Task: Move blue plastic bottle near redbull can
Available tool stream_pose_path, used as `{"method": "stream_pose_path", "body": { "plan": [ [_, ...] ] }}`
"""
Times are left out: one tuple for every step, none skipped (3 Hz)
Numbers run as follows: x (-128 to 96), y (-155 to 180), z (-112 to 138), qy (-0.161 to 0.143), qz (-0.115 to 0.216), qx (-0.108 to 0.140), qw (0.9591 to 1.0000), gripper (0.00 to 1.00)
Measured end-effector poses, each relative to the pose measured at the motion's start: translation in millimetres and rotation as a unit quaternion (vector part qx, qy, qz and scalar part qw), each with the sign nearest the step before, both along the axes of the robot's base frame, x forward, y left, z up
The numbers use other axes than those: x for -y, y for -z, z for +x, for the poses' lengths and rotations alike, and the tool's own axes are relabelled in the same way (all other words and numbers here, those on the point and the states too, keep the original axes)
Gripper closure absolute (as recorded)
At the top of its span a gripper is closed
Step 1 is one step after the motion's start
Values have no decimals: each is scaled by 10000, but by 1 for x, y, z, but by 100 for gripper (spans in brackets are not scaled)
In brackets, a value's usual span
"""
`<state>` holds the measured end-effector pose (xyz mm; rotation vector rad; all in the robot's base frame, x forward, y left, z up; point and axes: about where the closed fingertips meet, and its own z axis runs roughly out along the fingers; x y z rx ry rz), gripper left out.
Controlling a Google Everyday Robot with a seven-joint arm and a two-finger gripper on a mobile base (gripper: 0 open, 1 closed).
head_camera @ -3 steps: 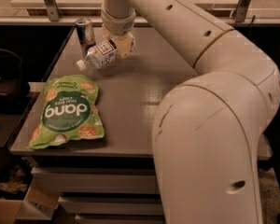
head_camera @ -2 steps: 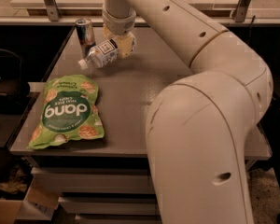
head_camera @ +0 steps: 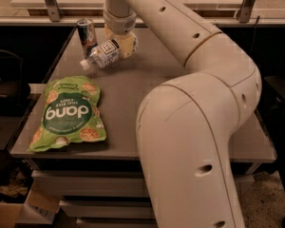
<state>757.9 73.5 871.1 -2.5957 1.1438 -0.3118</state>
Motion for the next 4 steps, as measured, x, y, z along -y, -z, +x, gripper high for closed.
{"method": "stream_pose_path", "body": {
  "plan": [
    [-1, 1, 3, -17, -32, -26, 10000, 36],
    [0, 1, 5, -28, -50, -28, 10000, 13],
    [-1, -5, 10, -100, -120, -50, 9999, 0],
    [0, -6, 12, -102, -144, -63, 9998, 0]
  ]
}}
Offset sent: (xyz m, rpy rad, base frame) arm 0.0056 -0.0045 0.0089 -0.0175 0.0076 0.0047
